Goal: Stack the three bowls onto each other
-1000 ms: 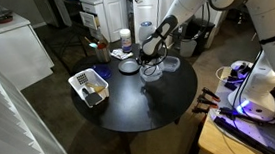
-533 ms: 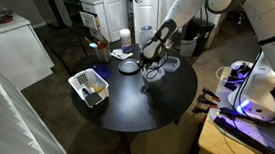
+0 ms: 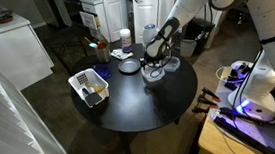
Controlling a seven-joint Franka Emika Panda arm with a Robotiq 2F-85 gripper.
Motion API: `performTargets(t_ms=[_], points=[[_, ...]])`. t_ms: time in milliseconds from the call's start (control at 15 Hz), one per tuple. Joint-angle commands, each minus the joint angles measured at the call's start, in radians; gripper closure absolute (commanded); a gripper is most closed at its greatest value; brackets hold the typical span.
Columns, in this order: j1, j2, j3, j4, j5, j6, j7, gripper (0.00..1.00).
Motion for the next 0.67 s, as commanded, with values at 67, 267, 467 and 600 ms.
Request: performTargets(t_ms=[67, 267, 467, 600], points=[[-0.016, -0.125, -0.046, -0.151, 0.021, -0.011, -0.019, 0.00], [-0.075, -0.148, -0.059, -0.167, 0.046, -0.032, -0.038, 0.00], [-0.149, -0.145, -0.053, -0.156, 0.082, -0.039, -0.060, 0.00], [-0.205, -0.116, -0.031, -0.129, 0.127, -0.034, -0.094, 0.00]])
